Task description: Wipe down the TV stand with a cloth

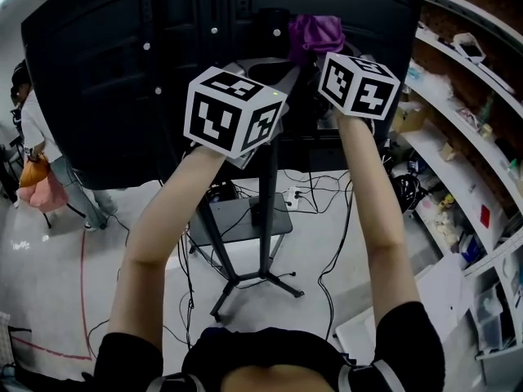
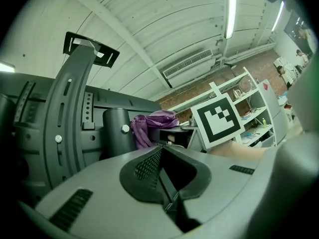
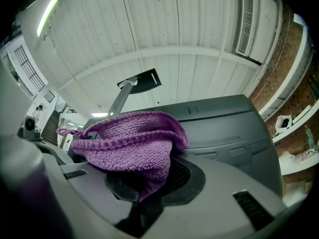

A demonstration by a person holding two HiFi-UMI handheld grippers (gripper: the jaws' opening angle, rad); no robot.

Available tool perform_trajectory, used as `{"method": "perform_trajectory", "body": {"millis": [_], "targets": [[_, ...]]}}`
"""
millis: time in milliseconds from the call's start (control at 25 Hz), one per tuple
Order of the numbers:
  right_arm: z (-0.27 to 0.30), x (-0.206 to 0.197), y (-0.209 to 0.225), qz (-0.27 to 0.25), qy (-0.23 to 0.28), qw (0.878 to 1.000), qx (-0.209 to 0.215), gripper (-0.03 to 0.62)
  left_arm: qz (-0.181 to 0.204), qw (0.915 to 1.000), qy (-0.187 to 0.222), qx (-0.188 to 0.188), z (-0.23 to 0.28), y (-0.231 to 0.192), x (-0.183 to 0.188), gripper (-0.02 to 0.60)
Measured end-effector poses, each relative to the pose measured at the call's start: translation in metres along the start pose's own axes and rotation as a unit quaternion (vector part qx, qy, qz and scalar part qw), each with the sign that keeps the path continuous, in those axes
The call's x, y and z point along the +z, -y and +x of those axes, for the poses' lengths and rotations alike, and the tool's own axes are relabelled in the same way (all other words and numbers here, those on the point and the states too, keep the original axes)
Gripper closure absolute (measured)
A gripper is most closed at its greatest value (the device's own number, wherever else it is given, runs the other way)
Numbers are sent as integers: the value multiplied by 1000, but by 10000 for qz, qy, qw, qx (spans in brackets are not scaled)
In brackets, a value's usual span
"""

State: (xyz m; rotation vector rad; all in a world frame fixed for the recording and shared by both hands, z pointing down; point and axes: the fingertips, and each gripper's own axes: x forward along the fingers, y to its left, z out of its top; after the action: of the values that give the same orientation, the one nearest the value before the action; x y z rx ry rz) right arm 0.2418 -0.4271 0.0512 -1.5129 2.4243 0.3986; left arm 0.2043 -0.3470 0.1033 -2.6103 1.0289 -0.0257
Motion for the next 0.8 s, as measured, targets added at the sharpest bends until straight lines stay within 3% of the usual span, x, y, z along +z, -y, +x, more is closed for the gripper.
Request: {"method": "perform_trajectory", "body": {"millis": [160,800], "targets": [[-3,7,16,-75,56,9999,-97,530,-41,10000,-24,5,2,3,-3,575],[-42,17,126,-286,44,9929,-1152,530,-31,9999,-91,-49,13,15,-11,575]]}}
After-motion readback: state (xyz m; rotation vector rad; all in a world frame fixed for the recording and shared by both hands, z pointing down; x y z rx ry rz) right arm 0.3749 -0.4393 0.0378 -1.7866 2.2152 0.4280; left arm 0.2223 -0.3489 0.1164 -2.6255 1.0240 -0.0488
